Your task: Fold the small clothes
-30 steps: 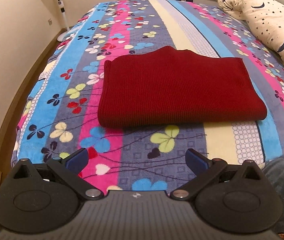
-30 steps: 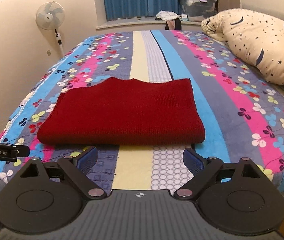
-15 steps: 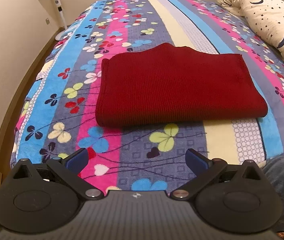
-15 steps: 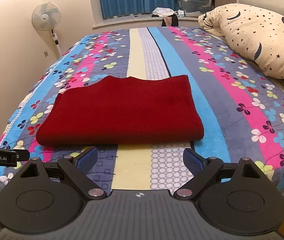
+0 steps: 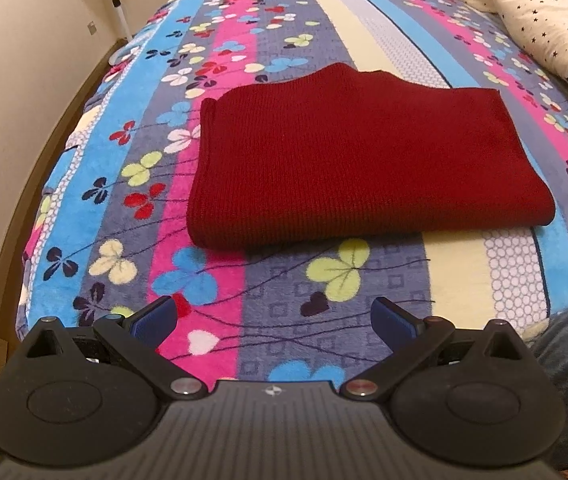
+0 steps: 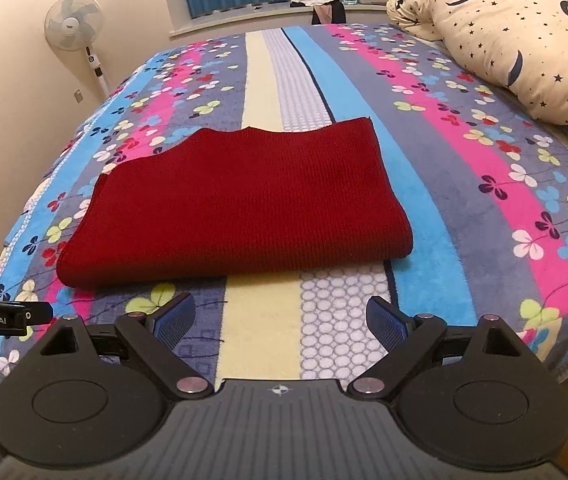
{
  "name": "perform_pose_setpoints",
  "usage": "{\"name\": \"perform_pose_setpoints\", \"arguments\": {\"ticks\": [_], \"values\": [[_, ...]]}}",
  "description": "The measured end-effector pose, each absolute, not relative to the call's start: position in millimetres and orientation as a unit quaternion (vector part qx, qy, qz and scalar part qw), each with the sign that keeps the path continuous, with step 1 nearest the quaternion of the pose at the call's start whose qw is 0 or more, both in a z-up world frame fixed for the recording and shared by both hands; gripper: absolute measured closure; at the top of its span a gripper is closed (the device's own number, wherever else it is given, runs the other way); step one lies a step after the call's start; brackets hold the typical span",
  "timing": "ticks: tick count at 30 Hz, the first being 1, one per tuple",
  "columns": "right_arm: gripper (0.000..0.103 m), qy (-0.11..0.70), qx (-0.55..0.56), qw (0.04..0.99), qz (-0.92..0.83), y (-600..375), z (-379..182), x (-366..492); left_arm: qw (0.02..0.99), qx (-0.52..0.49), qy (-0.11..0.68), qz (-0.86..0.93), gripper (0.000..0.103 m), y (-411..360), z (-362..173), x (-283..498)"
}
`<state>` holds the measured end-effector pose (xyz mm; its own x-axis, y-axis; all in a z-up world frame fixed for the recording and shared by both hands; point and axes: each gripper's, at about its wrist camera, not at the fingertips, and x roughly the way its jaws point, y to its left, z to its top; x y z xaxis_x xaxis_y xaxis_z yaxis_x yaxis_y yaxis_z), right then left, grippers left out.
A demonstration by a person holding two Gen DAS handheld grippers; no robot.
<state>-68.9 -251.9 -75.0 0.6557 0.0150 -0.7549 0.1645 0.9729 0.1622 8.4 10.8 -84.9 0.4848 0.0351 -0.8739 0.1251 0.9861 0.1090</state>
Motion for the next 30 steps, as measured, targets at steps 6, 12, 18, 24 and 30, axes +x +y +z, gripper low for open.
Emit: {"name": "perform_pose_setpoints", "arguments": {"ticks": [6, 12, 18, 24, 30], "values": [[0.010, 0.426, 0.133, 0.894, -0.040, -259.9, -90.3, -53.8, 0.851, 0.081, 0.518, -0.026, 0.000, 6.1, -96.0, 22.6], [0.011, 0.383, 0.251, 0.885, -0.083, -296.2, -129.8, -36.1, 0.841, 0.062, 0.538, -0.014, 0.000, 11.4, -115.7, 46.2], [0.011, 0.348, 0.371, 0.850, -0.134, -354.1, -189.5, -5.1, 0.840, 0.034, 0.539, 0.054, 0.000, 48.9, -141.9, 87.5], [0.011, 0.343, 0.483, 0.788, -0.170, -399.6, -242.4, 30.7, 0.830, -0.031, 0.539, 0.138, 0.000, 110.2, -163.3, 119.5], [0.014, 0.295, 0.521, 0.781, -0.180, -404.3, -265.1, 44.6, 0.819, -0.059, 0.548, 0.159, 0.000, 140.4, -185.7, 135.0]]}}
